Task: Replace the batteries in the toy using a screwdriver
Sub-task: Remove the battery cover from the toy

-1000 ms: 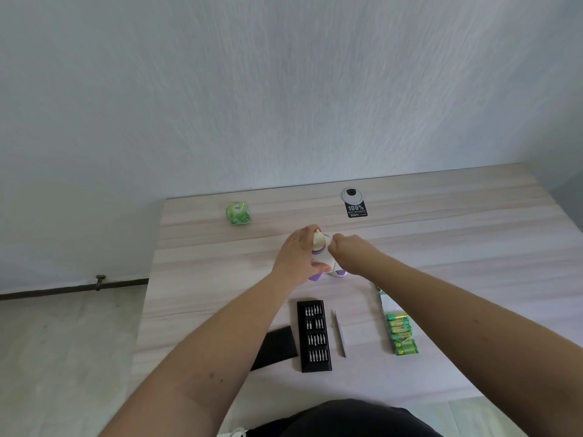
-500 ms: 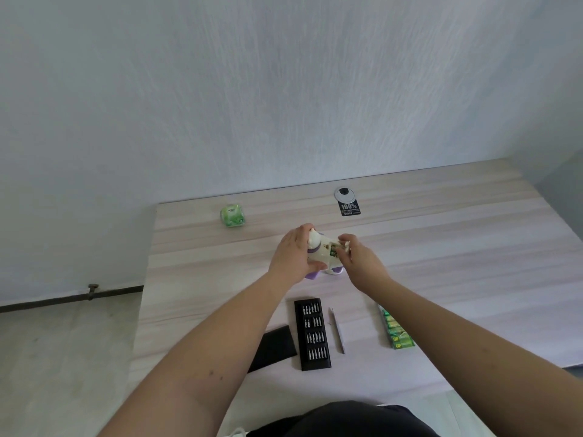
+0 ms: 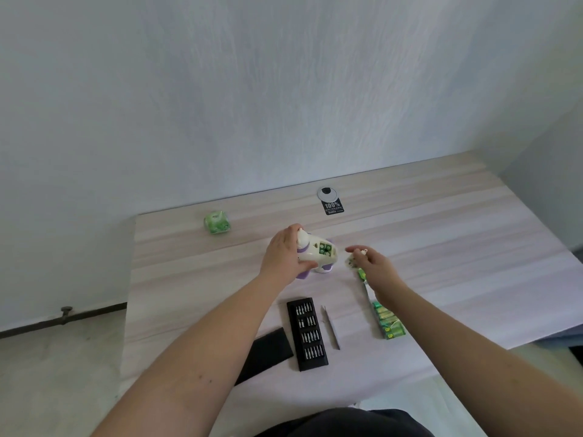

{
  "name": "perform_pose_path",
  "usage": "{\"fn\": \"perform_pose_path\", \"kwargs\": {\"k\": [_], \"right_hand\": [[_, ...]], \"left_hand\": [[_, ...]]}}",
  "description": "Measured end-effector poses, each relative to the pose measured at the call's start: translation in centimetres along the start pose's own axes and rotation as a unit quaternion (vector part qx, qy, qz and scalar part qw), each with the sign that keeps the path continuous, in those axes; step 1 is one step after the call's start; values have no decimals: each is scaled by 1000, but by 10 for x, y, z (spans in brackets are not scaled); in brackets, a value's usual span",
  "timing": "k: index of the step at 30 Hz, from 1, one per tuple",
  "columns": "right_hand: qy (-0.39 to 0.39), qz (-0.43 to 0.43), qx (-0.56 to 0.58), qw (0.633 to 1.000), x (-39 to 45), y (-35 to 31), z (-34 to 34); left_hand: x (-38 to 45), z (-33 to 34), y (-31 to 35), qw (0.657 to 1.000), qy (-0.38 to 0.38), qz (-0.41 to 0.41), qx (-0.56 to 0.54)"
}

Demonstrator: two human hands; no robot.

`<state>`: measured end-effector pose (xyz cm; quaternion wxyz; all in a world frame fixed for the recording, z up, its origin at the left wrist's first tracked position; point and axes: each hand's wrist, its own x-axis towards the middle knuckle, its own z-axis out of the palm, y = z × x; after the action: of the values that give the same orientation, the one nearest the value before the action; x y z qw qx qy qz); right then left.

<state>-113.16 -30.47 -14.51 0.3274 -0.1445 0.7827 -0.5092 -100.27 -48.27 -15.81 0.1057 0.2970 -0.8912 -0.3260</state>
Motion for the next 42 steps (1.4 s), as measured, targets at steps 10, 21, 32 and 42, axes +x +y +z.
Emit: {"fn": "perform_pose_path", "kwargs": {"k": [10, 21, 32, 42], "right_hand": [[118, 101, 28, 987, -20, 46, -47], [72, 85, -262, 959, 14, 93, -98], [0, -35, -450, 893, 40, 120, -124], [-16, -113, -393, 913, 31, 132, -138]], "left_hand": [[5, 5, -8, 1000, 7, 20, 1], [7, 6, -8, 1000, 8, 9, -22], [4, 7, 7, 997, 39, -7, -65], [3, 7, 16, 994, 42, -45, -89]]}}
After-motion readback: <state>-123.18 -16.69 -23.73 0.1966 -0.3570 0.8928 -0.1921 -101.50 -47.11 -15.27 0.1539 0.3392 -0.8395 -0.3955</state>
